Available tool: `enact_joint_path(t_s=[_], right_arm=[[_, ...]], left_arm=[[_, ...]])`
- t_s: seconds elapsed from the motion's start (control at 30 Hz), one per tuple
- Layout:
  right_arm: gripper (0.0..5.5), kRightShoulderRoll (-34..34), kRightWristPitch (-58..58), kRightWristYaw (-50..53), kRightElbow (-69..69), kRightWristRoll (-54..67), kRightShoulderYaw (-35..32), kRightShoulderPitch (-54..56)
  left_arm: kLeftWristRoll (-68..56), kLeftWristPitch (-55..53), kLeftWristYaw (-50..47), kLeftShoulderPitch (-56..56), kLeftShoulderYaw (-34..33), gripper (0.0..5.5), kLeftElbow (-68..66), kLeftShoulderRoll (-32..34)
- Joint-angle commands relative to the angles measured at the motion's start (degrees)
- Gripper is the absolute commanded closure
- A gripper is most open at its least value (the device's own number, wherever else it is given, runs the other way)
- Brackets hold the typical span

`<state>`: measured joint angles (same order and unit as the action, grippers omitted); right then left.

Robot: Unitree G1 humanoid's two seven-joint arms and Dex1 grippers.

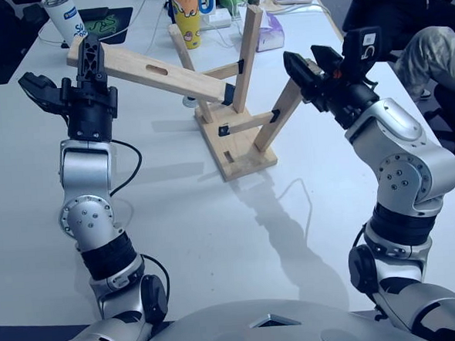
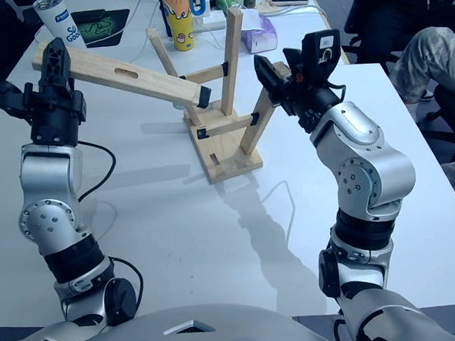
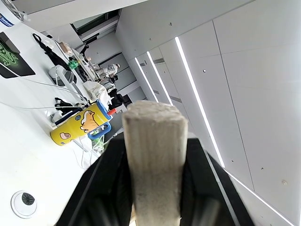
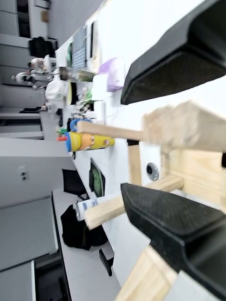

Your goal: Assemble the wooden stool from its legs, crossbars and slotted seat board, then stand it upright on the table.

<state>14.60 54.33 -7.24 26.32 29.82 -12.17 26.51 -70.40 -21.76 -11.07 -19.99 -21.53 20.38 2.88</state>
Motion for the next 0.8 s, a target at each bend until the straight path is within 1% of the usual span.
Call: enact_joint_path(t_s=[0.03,0.2,0.33,0.43,0.47,0.57,0.6,0.67,0.73,0.8], right_arm=[[2.42,-0.71,1.72,1.3,-2.19,0.78,-1.59,-0.18],[2.42,-0.8,1.88,0.75,-3.17,1.04,-1.14,-0.27],[2.92,-0.67,1.5,0.17,-4.4,1.4,-0.83,0.42],[3.46,-0.64,1.83,0.06,-5.74,1.83,-0.96,1.21],[3.54,-0.6,1.83,0.03,-6.19,1.84,-0.97,1.41],[4.03,-0.71,1.81,0.32,-7.24,2.24,-1.26,1.95],[4.26,-0.8,1.81,0.48,-7.49,2.43,-1.41,2.26],[4.43,-0.84,1.2,0.72,-7.8,2.36,-1.6,2.82],[4.45,-0.18,-0.48,0.75,-7.91,1.18,-1.27,3.08],[4.45,2.37,-4.13,0.88,-8.63,-3.11,0.5,3.07]], left_arm=[[0.84,0.42,-0.35,-0.97,0.05,4.47,-0.66,0.58],[1.34,0.48,0.02,-0.9,0.32,4.47,-0.9,0.36],[1.98,0.72,0.42,-0.75,0.71,4.47,-1.28,-0.06],[2.36,0.98,0.66,-0.82,0.84,4.47,-1.53,-0.1],[2.51,1.06,0.78,-0.83,0.85,4.47,-1.67,-0.14],[3.1,1.36,1.04,-0.77,0.91,4.47,-2.04,-0.24],[3.33,1.46,1.06,-0.75,0.91,4.47,-2.11,-0.26],[3.77,1.6,1.08,-0.81,0.88,4.47,-2.29,-0.3],[4.51,1.7,1.25,-0.83,0.94,4.47,-2.44,-0.11],[4.66,1.64,1.38,-0.97,0.78,4.47,-2.83,0.01]])
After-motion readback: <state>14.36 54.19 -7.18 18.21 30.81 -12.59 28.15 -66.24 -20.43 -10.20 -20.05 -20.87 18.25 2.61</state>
